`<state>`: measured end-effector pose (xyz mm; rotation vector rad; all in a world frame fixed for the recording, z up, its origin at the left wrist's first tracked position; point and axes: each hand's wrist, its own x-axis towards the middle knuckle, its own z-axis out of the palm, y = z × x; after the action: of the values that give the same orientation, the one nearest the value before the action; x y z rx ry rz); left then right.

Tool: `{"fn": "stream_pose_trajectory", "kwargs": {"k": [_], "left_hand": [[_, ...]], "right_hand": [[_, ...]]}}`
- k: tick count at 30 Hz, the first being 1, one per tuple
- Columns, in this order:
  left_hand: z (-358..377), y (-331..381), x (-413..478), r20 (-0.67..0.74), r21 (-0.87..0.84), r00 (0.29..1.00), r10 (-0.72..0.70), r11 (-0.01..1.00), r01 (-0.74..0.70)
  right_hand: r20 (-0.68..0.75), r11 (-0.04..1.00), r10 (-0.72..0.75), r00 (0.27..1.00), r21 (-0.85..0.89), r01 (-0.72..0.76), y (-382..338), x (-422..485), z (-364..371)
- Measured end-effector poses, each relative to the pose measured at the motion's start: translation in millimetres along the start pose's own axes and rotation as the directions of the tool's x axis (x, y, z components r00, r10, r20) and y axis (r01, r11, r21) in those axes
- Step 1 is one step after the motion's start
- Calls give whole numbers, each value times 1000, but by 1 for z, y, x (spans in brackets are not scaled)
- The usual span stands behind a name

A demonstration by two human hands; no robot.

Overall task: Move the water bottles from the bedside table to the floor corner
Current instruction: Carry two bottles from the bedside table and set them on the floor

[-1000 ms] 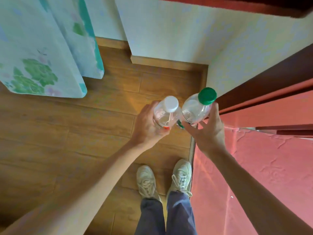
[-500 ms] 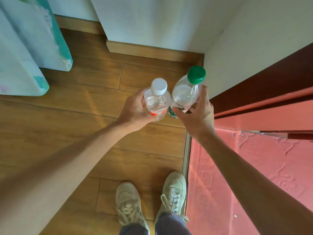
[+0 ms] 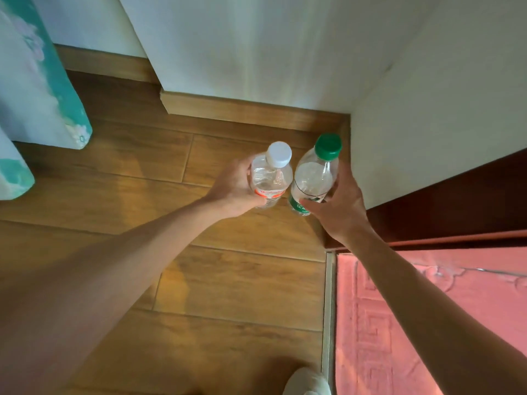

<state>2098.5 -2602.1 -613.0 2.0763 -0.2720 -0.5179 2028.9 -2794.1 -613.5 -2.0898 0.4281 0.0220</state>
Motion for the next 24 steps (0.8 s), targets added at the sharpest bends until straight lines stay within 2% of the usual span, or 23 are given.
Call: {"fn": "stream_pose_trajectory", "kwargs": {"k": [10,17,24], "left_hand": [[34,-36,46,45,128,999,10,992,-16],[47,-42,62,66,6,997,-49,999,49],[52,-36,67,108,8,994,-28,1000,27]], "right_hand": [[-151,999,8,989,-37,-14,48,35,24],[-212,999,45,976,18,-42,68,45,41],[-216,996,79,973,57,-68,75,49,46]]}}
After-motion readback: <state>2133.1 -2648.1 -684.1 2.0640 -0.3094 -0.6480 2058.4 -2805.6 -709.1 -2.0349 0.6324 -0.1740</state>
